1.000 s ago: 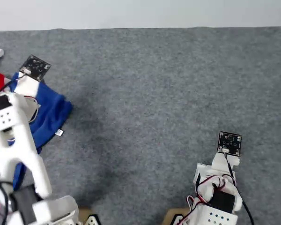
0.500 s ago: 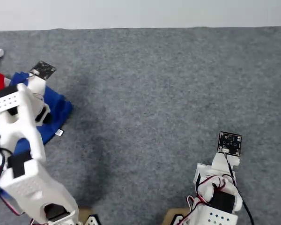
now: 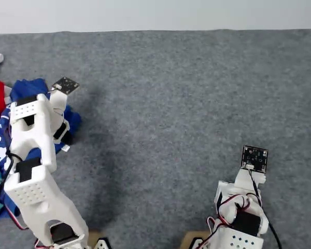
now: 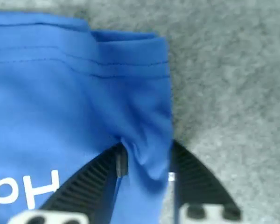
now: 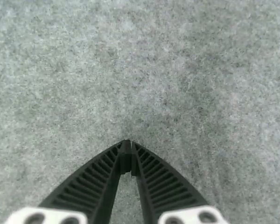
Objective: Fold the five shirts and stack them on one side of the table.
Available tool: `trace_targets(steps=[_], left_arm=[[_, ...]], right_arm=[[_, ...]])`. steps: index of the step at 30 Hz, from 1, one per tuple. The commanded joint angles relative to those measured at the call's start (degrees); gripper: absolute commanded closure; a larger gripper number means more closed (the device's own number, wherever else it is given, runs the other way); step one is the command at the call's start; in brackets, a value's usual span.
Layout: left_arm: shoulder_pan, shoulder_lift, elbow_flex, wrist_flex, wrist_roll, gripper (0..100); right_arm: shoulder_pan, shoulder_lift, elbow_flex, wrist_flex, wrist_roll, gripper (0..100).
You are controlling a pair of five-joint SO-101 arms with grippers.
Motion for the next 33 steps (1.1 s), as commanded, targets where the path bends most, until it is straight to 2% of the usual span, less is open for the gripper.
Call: trace_targets(steps=[1, 4, 10, 19, 26, 33], left_arm=[[1.1, -0.4, -2.4, -0.8, 0.6, 99], [3.2, -0.4, -4.0, 2.5, 0.6, 100], [7.8, -0.4, -13.4, 14.9, 1.1, 100], [16.6, -0.4, -35.5, 30.4, 13.1, 100], [24.8, -3.8, -45.9, 30.8, 24.3, 100], [34.3, -10.5, -50.8, 30.6, 25.2, 100]], right_arm=[[0.6, -0.7, 0.9, 0.3, 0.3, 99.0], [0.6, -0.7, 0.9, 0.3, 0.3, 99.0], [0.6, -0.7, 0.9, 0.3, 0.3, 99.0], [0.6, -0.7, 0.9, 0.3, 0.3, 99.0], [0.6, -0.7, 0.9, 0.3, 0.3, 99.0], [0.6, -0.7, 0.9, 0.3, 0.3, 99.0]])
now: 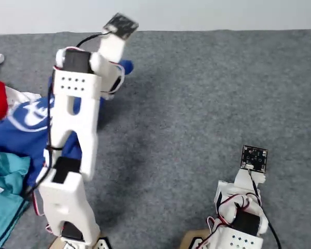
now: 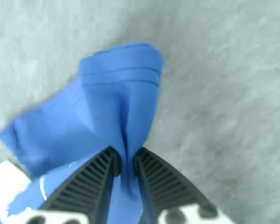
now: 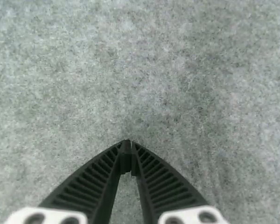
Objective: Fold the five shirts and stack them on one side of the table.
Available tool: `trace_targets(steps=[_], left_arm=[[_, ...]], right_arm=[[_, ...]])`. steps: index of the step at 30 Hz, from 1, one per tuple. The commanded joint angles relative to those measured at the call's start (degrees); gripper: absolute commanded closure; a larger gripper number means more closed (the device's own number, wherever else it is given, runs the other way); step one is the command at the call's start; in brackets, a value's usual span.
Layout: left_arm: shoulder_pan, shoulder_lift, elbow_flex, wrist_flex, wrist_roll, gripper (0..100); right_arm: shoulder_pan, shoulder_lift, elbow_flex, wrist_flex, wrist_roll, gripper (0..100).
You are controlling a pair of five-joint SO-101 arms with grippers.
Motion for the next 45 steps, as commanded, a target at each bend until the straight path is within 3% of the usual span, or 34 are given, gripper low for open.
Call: trace_targets(steps=[1, 8, 17, 22, 35, 45], left_arm=[[4.9, -6.5, -6.0, 1.1, 1.4, 100], [8.8, -7.4, -21.1, -1.2, 7.9, 100], [17.5, -7.4, -34.0, -3.3, 8.4, 100], [19.3, -7.2, -34.2, -7.7, 8.1, 100], [8.4, -7.2, -17.8, -0.1, 8.2, 100], [1.2, -7.4, -1.7, 0.4, 8.2, 100]], right_arm=[[0.6, -0.7, 0.9, 0.3, 0.3, 99.0], [0.6, -0.7, 0.9, 0.3, 0.3, 99.0], [0.6, -0.7, 0.9, 0.3, 0.3, 99.0], [0.6, -0.7, 0.9, 0.3, 0.3, 99.0], [-2.5, -0.7, 0.9, 0.3, 0.4, 99.0], [-8.0, -0.7, 0.3, 0.3, 0.8, 99.0]])
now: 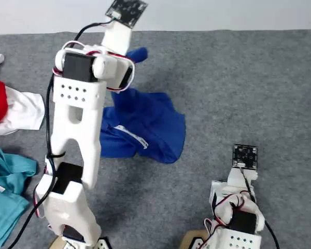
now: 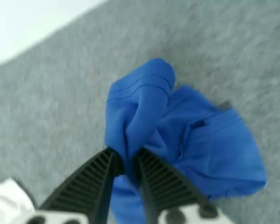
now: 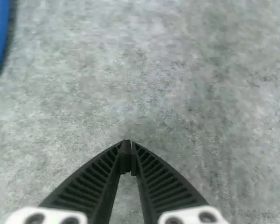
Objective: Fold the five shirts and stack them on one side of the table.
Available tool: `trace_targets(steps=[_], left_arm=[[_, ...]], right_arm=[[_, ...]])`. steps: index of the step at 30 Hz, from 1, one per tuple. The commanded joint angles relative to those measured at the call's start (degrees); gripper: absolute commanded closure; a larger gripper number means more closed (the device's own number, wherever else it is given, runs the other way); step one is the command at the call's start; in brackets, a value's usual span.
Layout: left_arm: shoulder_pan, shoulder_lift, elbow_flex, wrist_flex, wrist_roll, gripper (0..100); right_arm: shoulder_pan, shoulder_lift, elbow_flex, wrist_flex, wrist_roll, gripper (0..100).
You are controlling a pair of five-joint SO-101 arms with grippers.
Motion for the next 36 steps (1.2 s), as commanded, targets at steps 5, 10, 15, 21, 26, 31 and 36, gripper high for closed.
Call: trace_targets(steps=[5, 10, 15, 21, 26, 31, 36], left_arm=[[-0.8, -3.5, 8.0, 0.5, 0.4, 100], [-0.9, -4.0, 12.7, 1.1, 0.2, 100], [-1.0, -4.0, 15.9, 1.3, 0.2, 100], [-1.7, -3.6, 17.5, 1.3, 0.4, 100], [-7.9, -3.4, 18.0, 1.1, 0.6, 100], [-14.2, -3.5, 20.9, 1.0, 1.3, 100], [-17.6, -3.6, 23.6, 1.1, 1.3, 100]], right_arm=[[3.7, -0.8, -5.0, -4.6, 11.4, 99.0], [4.2, -0.5, -13.0, -8.2, 13.2, 99.1], [0.7, 5.3, -23.0, -4.5, 14.1, 99.1], [-2.7, 29.2, -41.7, -1.6, 13.9, 99.1], [-6.8, 49.0, -53.6, 0.0, 13.9, 99.0], [-11.9, 63.6, -60.6, -0.5, 13.9, 99.0], [-17.8, 75.6, -66.8, -1.8, 13.8, 99.0]])
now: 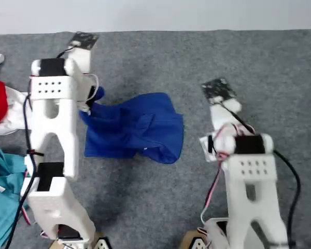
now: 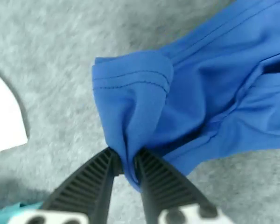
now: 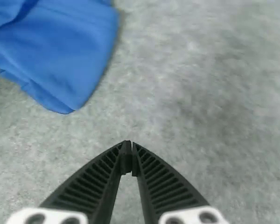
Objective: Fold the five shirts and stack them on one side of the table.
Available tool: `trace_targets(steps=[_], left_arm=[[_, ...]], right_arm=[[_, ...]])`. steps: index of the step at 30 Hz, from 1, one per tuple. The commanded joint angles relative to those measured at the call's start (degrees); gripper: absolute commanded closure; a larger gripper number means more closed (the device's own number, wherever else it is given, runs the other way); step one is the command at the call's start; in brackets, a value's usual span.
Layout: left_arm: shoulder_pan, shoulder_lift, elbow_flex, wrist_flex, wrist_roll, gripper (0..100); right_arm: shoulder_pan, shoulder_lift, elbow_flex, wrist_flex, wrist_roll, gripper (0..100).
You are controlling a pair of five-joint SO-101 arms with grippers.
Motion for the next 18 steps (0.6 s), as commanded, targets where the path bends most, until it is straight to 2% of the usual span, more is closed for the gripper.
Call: trace_targets(steps=[1, 5, 11, 18], left_arm=[[-1.8, -3.5, 0.7, 1.2, 0.5, 100], [-2.3, -3.5, 2.0, 1.2, 0.5, 100], [-2.4, -3.5, 5.8, 1.3, 0.4, 100], [-2.4, -3.4, 8.0, 1.1, 0.4, 100]], right_arm=[[-3.8, 8.0, -7.6, -1.2, 0.1, 99.0], [-6.6, 17.9, -16.2, -0.6, -1.4, 96.1], [-9.6, 33.8, -31.4, 3.5, -6.7, 76.0], [-10.8, 50.7, -50.3, 7.7, -7.0, 74.9]])
